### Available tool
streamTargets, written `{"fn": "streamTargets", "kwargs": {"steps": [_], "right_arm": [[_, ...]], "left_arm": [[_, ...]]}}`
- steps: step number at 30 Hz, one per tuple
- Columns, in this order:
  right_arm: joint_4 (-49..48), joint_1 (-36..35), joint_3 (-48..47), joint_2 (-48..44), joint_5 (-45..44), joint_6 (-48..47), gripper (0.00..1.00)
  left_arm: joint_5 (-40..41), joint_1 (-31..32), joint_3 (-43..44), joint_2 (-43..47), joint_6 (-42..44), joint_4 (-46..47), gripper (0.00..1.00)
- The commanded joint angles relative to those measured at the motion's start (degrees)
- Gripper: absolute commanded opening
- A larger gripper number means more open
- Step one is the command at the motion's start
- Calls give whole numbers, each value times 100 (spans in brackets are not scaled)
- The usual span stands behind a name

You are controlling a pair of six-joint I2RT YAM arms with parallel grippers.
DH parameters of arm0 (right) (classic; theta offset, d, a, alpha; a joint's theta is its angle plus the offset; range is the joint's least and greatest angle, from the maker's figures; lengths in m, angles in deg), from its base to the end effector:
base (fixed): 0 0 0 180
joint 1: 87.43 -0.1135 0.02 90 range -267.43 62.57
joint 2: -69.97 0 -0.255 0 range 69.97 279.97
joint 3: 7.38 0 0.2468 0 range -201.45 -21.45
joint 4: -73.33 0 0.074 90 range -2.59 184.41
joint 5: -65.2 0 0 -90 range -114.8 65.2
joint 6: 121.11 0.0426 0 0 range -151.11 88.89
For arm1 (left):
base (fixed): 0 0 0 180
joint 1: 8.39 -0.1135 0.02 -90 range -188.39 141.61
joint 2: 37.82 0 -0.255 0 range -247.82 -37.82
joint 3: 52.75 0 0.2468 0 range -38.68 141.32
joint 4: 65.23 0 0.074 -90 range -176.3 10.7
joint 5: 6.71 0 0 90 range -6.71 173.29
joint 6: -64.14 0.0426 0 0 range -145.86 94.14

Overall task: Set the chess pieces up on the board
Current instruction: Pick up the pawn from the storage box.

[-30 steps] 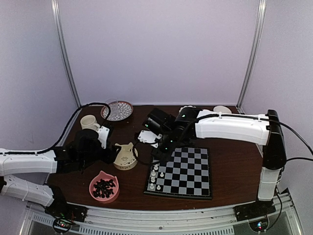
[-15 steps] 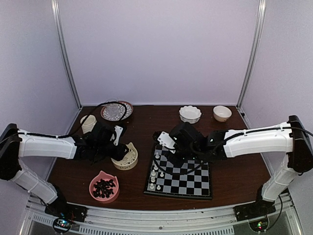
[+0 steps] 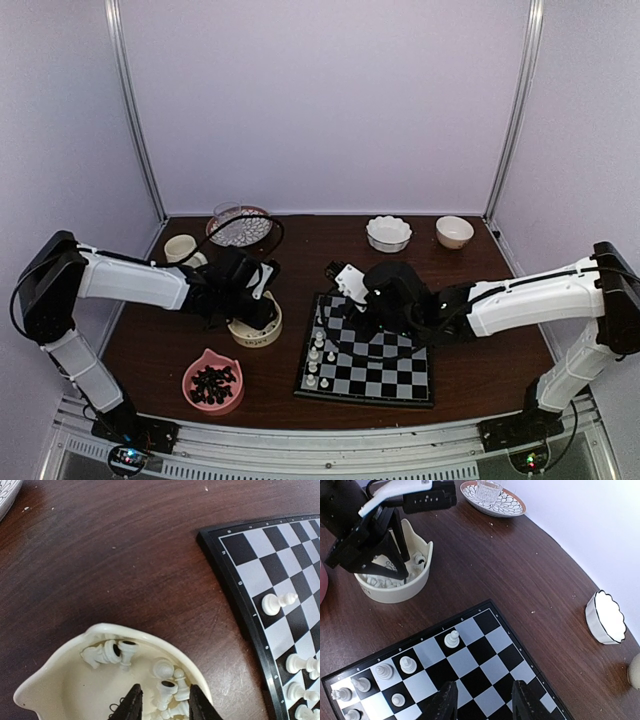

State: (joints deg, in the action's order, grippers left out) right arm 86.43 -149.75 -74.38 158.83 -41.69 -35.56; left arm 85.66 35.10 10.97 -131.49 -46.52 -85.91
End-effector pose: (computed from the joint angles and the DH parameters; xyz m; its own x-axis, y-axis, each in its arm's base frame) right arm 0.1680 0.2936 0.2108 -0.2082 -0.5567 -0.8042 -0.7552 0.6140 -0.2296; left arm 0.2363 -0.2218 0.1547 -0.7607 0.2357 -0.6048 0.4277 0.8829 -0.1939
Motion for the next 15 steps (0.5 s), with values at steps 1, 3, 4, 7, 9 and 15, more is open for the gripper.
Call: {"fn": "streamTargets", "kwargs": {"steps": [1,3,4,7,9,15], "right_arm": [[-369,27,87,-205,-142,89,40],[-376,27,98,-219,-141,86,41],[-369,23,103,-228,-140,85,41],[-368,26,98,-243,-128,90,41],[-369,27,100,-246,-105,79,41],[-368,27,98,-246,-64,79,41]], "left_arm": [[-23,-42,238,-154,97,-145,33],[-9,-42,284,-228,106,-179,32],[-9,-42,309,-265,119,-196,32],[13,-42,372,-347,145,-241,32],[25,-42,425,-398,174,-267,32],[44,-43,590,-566,244,-340,28]]}}
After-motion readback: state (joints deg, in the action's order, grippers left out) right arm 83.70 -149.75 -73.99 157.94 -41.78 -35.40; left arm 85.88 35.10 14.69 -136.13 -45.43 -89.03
